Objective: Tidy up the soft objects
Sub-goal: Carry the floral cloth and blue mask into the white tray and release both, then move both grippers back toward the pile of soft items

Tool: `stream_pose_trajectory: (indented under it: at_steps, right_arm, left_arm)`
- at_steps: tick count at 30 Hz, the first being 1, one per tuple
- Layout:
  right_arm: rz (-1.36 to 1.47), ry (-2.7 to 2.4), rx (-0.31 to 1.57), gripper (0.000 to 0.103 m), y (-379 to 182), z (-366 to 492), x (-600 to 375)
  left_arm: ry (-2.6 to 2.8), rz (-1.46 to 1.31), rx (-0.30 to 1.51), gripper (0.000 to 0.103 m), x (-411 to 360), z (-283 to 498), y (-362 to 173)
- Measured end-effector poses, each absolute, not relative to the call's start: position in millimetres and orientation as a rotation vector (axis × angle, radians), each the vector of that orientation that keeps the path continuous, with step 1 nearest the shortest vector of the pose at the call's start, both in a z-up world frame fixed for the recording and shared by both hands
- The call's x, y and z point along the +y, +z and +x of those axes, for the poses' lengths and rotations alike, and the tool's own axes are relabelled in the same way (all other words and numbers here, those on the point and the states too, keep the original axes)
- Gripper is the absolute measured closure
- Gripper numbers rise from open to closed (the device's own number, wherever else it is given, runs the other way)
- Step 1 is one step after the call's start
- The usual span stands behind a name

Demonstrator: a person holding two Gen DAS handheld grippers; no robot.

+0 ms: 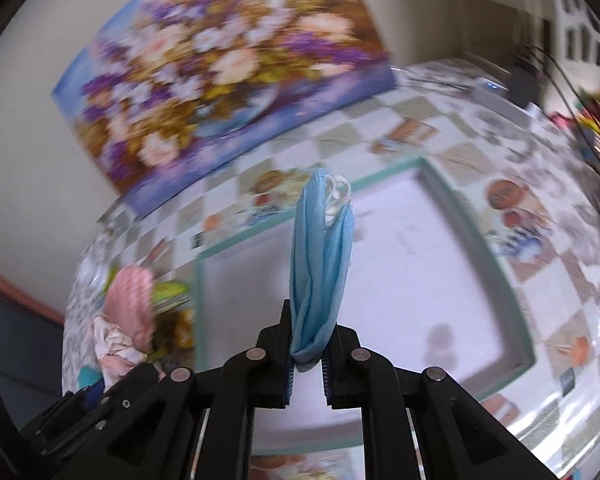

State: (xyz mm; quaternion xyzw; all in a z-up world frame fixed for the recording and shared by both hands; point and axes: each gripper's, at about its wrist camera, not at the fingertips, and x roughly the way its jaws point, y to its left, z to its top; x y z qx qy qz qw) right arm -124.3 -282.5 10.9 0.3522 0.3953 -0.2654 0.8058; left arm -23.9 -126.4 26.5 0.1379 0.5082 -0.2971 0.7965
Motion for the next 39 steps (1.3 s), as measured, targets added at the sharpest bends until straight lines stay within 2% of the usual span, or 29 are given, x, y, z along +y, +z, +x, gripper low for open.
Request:
stream_pose_trajectory:
  at_steps: [13, 15, 16, 18, 21, 26, 28, 30, 33, 36, 38, 39]
  right_arm:
    - [0.783, -0.736, 0.889, 0.088, -6.6, -144.9, -319.1]
    - [0.769, -0.751, 0.901, 0.088, -5.7, -144.0, -320.4]
    - [0.765, -0.755, 0.906, 0.088, -5.4, -143.3, -320.5]
    - [0.76, -0.762, 0.914, 0.08, -4.4, -143.0, -320.6]
    - [0.753, -0.766, 0.919, 0.056, -2.9, -143.0, -319.2]
    - [0.723, -0.769, 0.941, 0.041, -1.0, -140.1, -315.4]
    - [0.703, -0.769, 0.948, 0.037, 0.6, -138.2, -312.4]
    - [0.679, -0.769, 0.953, 0.026, 2.4, -135.9, -309.2]
    - [0.654, -0.764, 0.955, 0.02, 3.6, -133.1, -305.3]
    - [0.633, -0.768, 0.954, 0.01, 4.6, -131.3, -302.7]
    - [0.62, -0.77, 0.951, 0.0, 5.8, -130.3, -300.8]
    - [0.613, -0.771, 0.947, 0.0, 6.8, -130.0, -299.7]
  left_arm:
    - [-0.658, 0.378, 1.161, 0.075, -192.4, -16.6, -11.1]
    - [-0.668, 0.372, 1.156, 0.07, -196.2, -16.1, -11.7]
    - [-0.674, 0.362, 1.154, 0.064, -196.2, -16.0, -12.3]
    - [-0.667, 0.356, 1.157, 0.059, -195.1, -15.0, -14.4]
    - [-0.652, 0.344, 1.163, 0.058, -191.3, -11.4, -16.1]
    - [-0.654, 0.283, 1.162, 0.048, -179.9, -5.1, -11.8]
    - [-0.645, 0.267, 1.153, 0.033, -174.9, -2.1, -9.2]
    - [-0.63, 0.248, 1.134, 0.027, -167.9, 1.4, -5.6]
    - [-0.618, 0.231, 1.121, 0.023, -158.4, 6.5, -3.2]
    - [-0.594, 0.233, 1.099, 0.012, -151.6, 9.2, -2.3]
    - [-0.58, 0.24, 1.082, 0.011, -148.3, 10.5, -1.3]
    - [-0.575, 0.241, 1.076, 0.011, -147.5, 11.1, -0.6]
